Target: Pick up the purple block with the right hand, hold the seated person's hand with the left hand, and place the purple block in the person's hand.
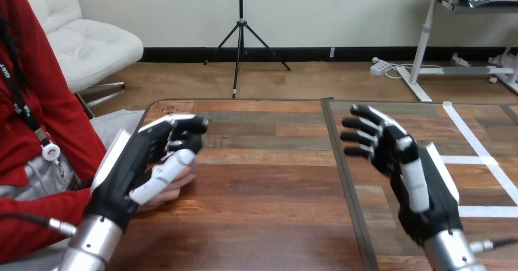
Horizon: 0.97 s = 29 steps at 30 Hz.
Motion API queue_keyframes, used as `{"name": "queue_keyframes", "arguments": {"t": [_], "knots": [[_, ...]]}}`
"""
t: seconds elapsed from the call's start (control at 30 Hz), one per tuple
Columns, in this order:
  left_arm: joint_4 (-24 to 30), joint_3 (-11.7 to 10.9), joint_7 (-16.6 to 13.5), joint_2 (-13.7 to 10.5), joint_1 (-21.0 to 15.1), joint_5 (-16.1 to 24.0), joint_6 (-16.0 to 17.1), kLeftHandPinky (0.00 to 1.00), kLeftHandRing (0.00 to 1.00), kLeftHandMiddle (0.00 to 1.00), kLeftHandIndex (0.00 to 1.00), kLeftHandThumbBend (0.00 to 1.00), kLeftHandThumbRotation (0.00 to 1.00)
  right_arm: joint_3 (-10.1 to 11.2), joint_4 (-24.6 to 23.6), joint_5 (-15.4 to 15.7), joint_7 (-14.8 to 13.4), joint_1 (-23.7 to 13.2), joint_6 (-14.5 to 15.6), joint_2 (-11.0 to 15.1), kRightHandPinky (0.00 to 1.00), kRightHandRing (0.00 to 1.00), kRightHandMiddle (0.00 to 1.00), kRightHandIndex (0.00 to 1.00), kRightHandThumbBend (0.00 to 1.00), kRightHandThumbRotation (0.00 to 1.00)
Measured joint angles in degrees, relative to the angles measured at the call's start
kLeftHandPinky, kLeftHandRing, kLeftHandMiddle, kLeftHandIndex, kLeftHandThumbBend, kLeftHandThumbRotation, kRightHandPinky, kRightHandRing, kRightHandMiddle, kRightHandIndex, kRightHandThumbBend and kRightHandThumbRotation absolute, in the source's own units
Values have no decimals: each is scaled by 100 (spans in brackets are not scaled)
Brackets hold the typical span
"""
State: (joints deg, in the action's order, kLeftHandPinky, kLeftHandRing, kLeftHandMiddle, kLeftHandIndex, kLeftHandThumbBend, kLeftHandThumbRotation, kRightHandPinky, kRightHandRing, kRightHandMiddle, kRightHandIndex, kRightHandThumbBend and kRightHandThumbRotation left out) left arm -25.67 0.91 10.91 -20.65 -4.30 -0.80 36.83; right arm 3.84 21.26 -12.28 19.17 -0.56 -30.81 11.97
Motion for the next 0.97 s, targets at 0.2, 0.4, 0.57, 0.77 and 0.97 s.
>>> {"name": "queue_keyframes", "arguments": {"t": [0.2, 0.4, 0.57, 0.77, 0.97], "knots": [[-484, -139, 364, 235, 10, -554, 233, 58, 69, 70, 66, 59, 75, 135, 478, -161, 144, 18, -206, -121, 71, 76, 80, 81, 83, 100], [-991, -291, 645, 486, 7, -932, 528, 53, 65, 67, 64, 58, 73, 219, 1031, -189, 241, 17, -467, -173, 70, 76, 80, 81, 83, 100], [-1395, -460, 917, 746, -5, -1317, 755, 50, 62, 64, 62, 60, 71, 303, 1505, -186, 310, 4, -662, -201, 71, 76, 79, 81, 84, 100], [-1734, -672, 1150, 1039, -43, -1668, 880, 49, 60, 63, 62, 60, 69, 397, 1891, -188, 315, -4, -763, -257, 70, 76, 79, 80, 85, 100], [-2006, -868, 1321, 1261, -127, -1876, 928, 49, 59, 62, 61, 57, 65, 475, 2144, -229, 315, -45, -781, -304, 69, 75, 78, 80, 85, 100]]}}
